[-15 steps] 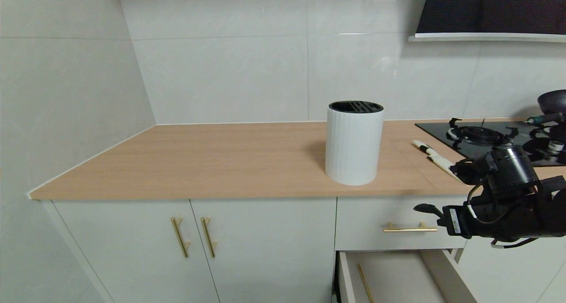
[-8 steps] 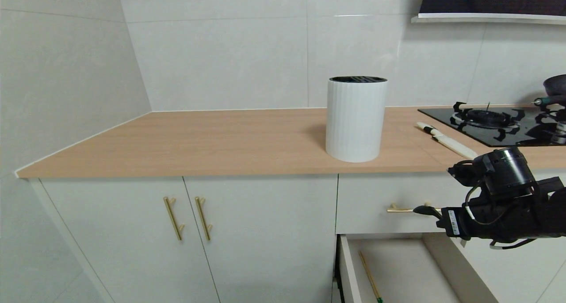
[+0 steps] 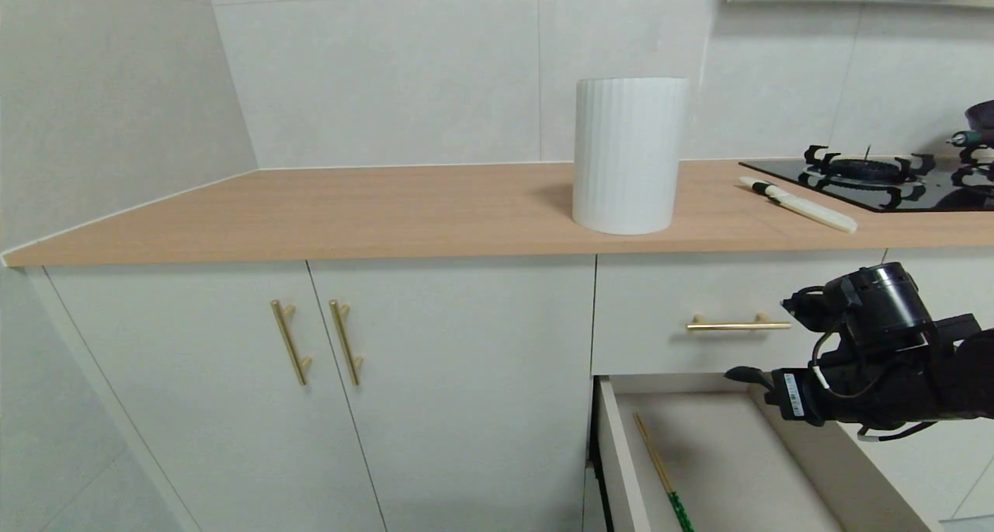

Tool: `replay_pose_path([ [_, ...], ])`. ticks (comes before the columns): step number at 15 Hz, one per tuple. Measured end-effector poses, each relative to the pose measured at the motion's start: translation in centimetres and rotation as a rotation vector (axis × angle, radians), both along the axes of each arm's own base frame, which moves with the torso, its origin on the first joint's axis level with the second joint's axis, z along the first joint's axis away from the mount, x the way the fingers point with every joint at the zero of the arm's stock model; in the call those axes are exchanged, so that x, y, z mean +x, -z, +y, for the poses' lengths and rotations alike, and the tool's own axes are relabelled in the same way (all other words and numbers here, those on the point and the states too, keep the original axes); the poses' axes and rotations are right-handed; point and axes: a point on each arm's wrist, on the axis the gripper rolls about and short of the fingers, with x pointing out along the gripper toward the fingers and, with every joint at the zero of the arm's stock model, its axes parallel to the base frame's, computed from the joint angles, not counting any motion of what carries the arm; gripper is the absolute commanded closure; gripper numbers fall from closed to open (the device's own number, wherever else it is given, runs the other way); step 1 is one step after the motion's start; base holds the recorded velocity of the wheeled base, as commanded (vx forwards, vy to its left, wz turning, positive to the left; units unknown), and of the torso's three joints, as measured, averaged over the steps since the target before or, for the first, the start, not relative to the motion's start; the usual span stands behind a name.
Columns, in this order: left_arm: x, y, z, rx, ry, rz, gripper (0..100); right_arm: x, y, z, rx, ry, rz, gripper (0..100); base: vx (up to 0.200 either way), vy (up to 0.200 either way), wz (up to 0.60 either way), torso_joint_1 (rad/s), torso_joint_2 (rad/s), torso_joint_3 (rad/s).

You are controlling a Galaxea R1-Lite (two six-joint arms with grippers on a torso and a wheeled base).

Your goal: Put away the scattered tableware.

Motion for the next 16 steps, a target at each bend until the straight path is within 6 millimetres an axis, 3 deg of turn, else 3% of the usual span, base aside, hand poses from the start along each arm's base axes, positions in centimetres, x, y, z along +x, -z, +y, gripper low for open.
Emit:
replay_pose_path([
  [8, 0.0, 0.0, 0.0, -0.001, 0.0, 0.0, 0, 1.0, 1.0, 0.2, 0.003, 0.0, -0.014, 100, 0.0, 0.0, 0.0, -0.016, 0.04, 0.03],
  [12, 0.0, 0.0, 0.0, -0.001, 0.0, 0.0, 0, 2.2, 3.4, 0.5, -0.004, -0.003, 0.035, 100, 0.0, 0.0, 0.0, 0.0, 0.0, 0.0],
  [16, 0.0, 0.0, 0.0, 0.0, 0.0, 0.0, 0, 4.2, 7.5, 1.0, -0.013, -0.001, 0.089, 100, 0.0, 0.0, 0.0, 0.0, 0.0, 0.0],
])
